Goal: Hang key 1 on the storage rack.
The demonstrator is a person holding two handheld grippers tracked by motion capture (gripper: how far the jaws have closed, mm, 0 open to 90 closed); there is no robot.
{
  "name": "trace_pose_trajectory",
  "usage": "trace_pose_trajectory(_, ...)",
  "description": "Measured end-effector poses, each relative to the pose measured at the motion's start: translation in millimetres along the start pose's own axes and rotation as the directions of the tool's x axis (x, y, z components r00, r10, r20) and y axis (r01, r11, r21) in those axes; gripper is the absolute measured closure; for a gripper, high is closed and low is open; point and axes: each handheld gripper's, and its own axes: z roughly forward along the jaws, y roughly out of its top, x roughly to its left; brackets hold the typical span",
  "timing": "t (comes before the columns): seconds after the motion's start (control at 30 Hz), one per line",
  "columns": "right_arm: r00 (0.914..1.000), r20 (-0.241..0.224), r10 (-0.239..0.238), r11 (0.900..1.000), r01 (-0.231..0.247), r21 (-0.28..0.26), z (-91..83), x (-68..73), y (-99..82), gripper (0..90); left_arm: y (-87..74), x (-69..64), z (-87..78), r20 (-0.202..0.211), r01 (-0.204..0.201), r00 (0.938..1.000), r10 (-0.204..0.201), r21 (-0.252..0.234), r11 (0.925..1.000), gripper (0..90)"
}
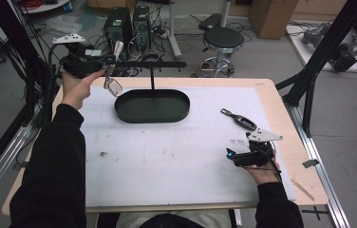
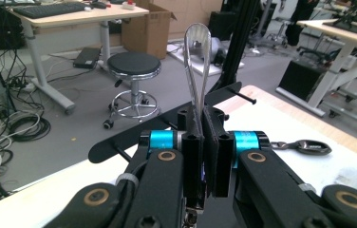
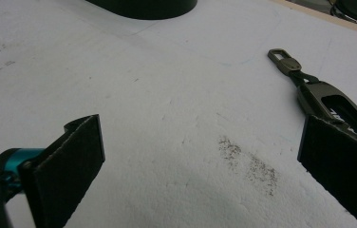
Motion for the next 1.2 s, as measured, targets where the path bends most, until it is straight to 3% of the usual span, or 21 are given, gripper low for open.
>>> trace_pose_trajectory(0.23, 1.0000, 0.000, -0.006, 1.0000, 0.006, -0.001, 0.6, 0.6, 0.3, 0.8, -2.6, -2.3, 17.2, -0.018, 0.012, 0.9998, -0.011, 0.014, 0.9998, 86.3)
trace_pose_trajectory(0.53, 1.0000, 0.003, -0.001, 1.0000, 0.001, 0.000, -1.1, -0.7, -1.9, 0.8, -1.9, -13.0, 41.5, -0.015, -0.011, 0.9998, 0.012, 0.038, 0.9992, 86.3)
trace_pose_trajectory(0.67, 1.0000, 0.005, 0.003, 1.0000, -0.003, -0.002, -2.4, -0.9, -2.6, 0.8, 0.8, -17.8, 51.2, -0.012, -0.012, 0.9998, 0.013, 0.027, 0.9996, 86.3)
trace_pose_trajectory(0.93, 1.0000, 0.004, 0.006, 1.0000, -0.006, 0.001, -2.8, -1.8, -3.5, 0.8, 1.1, -20.1, 60.6, -0.033, -0.006, 0.9994, 0.007, 0.023, 0.9997, 86.3)
trace_pose_trajectory(1.1, 1.0000, -0.006, 0.001, 1.0000, -0.001, 0.006, -1.1, -2.6, -3.7, 0.8, 1.8, -18.3, 62.5, -0.035, 0.024, 0.9991, -0.024, -0.002, 0.9997, 86.3)
trace_pose_trajectory(1.2, 1.0000, -0.008, -0.003, 0.9999, 0.003, 0.010, -0.1, -1.8, -3.7, 0.8, 3.4, -17.7, 65.5, -0.056, 0.011, 0.9984, -0.010, 0.015, 0.9998, 86.3)
